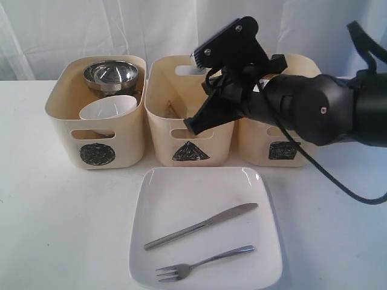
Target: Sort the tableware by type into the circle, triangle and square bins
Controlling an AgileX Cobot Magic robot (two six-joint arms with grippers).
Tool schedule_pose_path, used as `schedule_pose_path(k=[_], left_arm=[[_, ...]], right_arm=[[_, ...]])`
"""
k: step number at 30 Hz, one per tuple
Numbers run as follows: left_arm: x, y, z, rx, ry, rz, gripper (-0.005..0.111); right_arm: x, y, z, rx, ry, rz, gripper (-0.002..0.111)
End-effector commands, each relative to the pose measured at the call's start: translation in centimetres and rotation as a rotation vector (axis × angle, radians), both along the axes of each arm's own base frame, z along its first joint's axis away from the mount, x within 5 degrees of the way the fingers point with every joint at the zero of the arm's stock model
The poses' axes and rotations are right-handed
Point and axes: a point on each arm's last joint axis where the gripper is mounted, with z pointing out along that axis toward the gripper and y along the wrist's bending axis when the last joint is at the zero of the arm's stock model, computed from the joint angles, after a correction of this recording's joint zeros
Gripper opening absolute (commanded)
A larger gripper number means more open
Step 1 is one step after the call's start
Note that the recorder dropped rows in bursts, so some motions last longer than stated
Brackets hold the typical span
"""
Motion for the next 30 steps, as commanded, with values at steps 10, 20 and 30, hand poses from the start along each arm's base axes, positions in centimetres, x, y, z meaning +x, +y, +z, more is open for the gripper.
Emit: schedule_pose_path(k=[10,20,30], left_arm=[[0.0,-0.1,-0.1,-0.016,0.000,-0.005,0.000],[0.0,-0.1,-0.1,-0.016,0.000,-0.005,0.000],[0.0,-0.1,-0.1,-0.016,0.000,-0.005,0.000]], right_arm=[[-3.2,-1.1,2.6,-0.211,0.031,0.185,0.000],[-4.6,-1.4,1.3,-0.369,0.157,0.319,0.000],[-4.4,-1.1,-0.4,-0.421,0.224,0.356,0.020]])
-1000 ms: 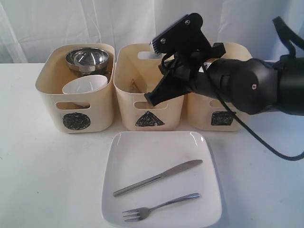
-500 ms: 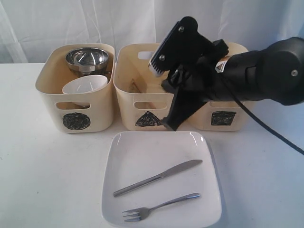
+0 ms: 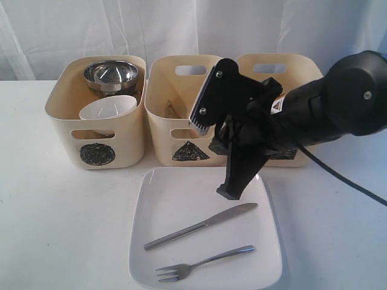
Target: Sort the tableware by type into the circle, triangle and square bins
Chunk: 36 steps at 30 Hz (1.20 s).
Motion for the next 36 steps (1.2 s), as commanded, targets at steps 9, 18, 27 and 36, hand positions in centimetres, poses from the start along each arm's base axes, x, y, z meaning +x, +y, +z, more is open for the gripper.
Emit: schedule_pose_path(k=[9,18,27,36], left_arm=[[0.0,-0.1,-0.1,-0.016,0.000,-0.005,0.000],[0.0,-0.1,-0.1,-0.016,0.000,-0.005,0.000],[0.0,-0.1,-0.1,-0.016,0.000,-0.005,0.000],[0.0,-0.1,-0.1,-0.016,0.000,-0.005,0.000]], right_arm=[[0.8,0.6,-2.3,-0.063,0.057,0.026,0.062],[0.1,0.5,-3.1,-0.102,0.162,0.049,0.062],[-1.7,0.4,-3.7,-0.154,0.323,0.179,0.062],[-3.4,0.7,-8.7,-0.261,0.340,0.276,0.061]])
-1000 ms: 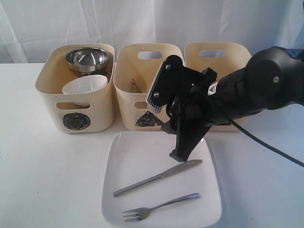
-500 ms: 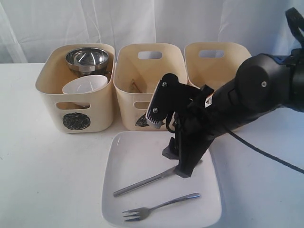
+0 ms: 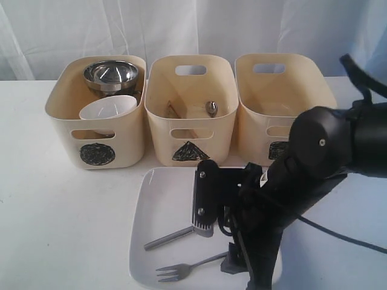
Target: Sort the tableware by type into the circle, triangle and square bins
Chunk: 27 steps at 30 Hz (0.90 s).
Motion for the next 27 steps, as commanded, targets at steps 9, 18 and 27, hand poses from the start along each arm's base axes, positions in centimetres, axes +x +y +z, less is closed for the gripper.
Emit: schedule_pose_path(k=[9,18,27], left_arm=[[0.0,-0.1,-0.1,-0.016,0.000,-0.005,0.000],[0.0,-0.1,-0.1,-0.016,0.000,-0.005,0.000],[0.0,-0.1,-0.1,-0.016,0.000,-0.005,0.000]], right_arm=[[0.8,0.7,-4.0,-0.048,-0.012,-0.003,0.057],[0.9,1.4,-5.4,-0.061,-0.025,0.014,0.057],[0.7,2.2,-7.2,-0.090,-0.017,0.046,0.042]])
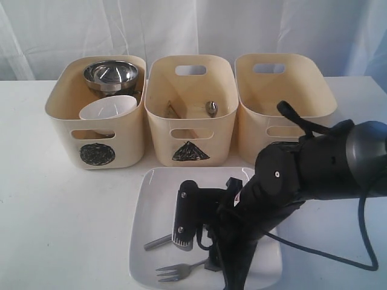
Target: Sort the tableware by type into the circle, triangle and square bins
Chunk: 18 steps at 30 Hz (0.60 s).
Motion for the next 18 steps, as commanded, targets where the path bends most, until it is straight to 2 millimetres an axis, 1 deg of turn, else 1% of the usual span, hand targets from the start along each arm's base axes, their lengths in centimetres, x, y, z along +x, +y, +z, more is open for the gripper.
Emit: schedule_pose_path(k=[1,3,8,12,17,18], left_arm=[[-0.02,-0.07,-0.12,-0.016,0.000,-0.005,0.000],[-0.02,-0.07,-0.12,-0.016,0.000,-0.005,0.000],[-0.02,-0.07,-0.12,-0.016,0.000,-0.005,0.000],[-0.02,-0.07,-0.12,-0.016,0.000,-0.005,0.000],[-0.02,-0.07,-0.12,-0.016,0.000,-0.005,0.000],[-0.02,-0.07,-0.12,-0.016,0.000,-0.005,0.000]], right_arm=[[-0.32,-0.11,-1.76,-0.052,0.028,0.040,0.039],[-0.31,-0.14,-1.83,-0.058,0.026,0.047,0.033],[-0.32,-0.17,-1.84,-0.063,0.022,0.062,0.013],[-0.32,-0.17,-1.84,-0.063,0.022,0.062,0.001],[-0.36,-0.17,-1.73,-0.060,0.026,0.057,0.000],[-0.41,-0.19,-1.25,-0.052,0.019,0.059,0.000]])
